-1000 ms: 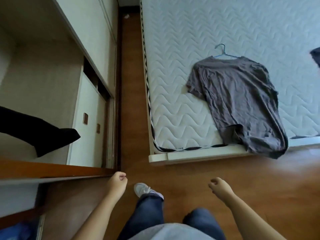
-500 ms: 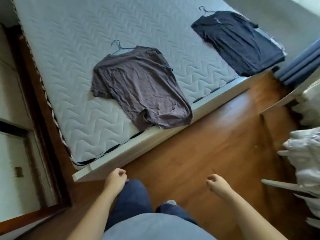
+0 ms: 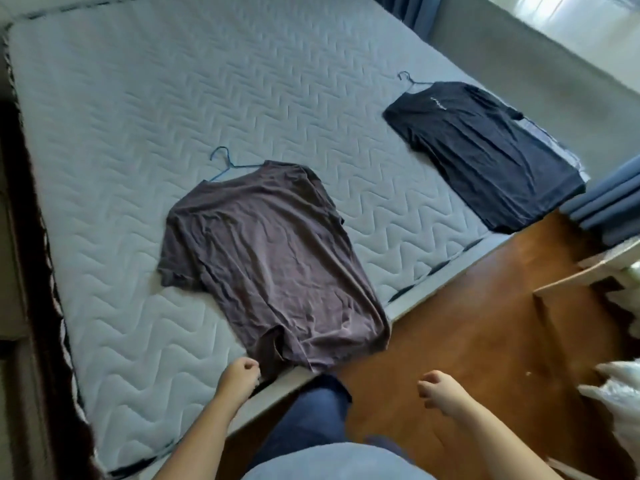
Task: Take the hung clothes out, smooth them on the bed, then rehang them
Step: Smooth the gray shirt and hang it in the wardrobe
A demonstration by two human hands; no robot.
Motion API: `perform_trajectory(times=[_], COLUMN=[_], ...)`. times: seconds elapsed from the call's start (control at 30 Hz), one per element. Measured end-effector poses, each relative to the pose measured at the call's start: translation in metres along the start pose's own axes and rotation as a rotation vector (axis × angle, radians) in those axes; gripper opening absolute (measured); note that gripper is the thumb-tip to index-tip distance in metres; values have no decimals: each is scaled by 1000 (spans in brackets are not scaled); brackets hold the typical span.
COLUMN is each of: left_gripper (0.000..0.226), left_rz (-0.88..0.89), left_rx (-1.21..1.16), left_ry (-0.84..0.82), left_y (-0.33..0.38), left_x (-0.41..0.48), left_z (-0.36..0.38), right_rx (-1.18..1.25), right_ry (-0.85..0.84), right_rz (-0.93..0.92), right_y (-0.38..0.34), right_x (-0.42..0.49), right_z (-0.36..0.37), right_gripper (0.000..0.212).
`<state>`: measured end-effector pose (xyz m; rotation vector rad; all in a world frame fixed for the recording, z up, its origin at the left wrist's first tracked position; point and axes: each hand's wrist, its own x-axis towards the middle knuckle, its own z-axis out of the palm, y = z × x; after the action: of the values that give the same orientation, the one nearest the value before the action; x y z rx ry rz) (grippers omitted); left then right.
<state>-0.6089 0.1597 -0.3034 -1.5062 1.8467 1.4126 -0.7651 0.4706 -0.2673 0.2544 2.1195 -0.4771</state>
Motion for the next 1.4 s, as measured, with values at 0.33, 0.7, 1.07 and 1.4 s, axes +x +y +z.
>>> perform_trajectory(times=[0.33, 0.7, 1.07, 1.4], left_gripper=[11, 25, 51, 32], left_rz=[-25, 30, 98, -62], left_rx=[-79, 87, 292, 111], left_ry=[154, 603, 749, 709], left_y=[95, 145, 193, 182], left_x=[72, 257, 442, 471], left_z=[-33, -103, -181, -190], right_rx=[-107, -430, -467, -509], right_ry=[-72, -66, 117, 242], right_rz=[-214, -594, -761, -664], right_y=[-187, -423, -561, -555], right_x=[90, 265, 400, 432], right_z=[-59, -38, -16, -9], right_gripper=[7, 33, 53, 36])
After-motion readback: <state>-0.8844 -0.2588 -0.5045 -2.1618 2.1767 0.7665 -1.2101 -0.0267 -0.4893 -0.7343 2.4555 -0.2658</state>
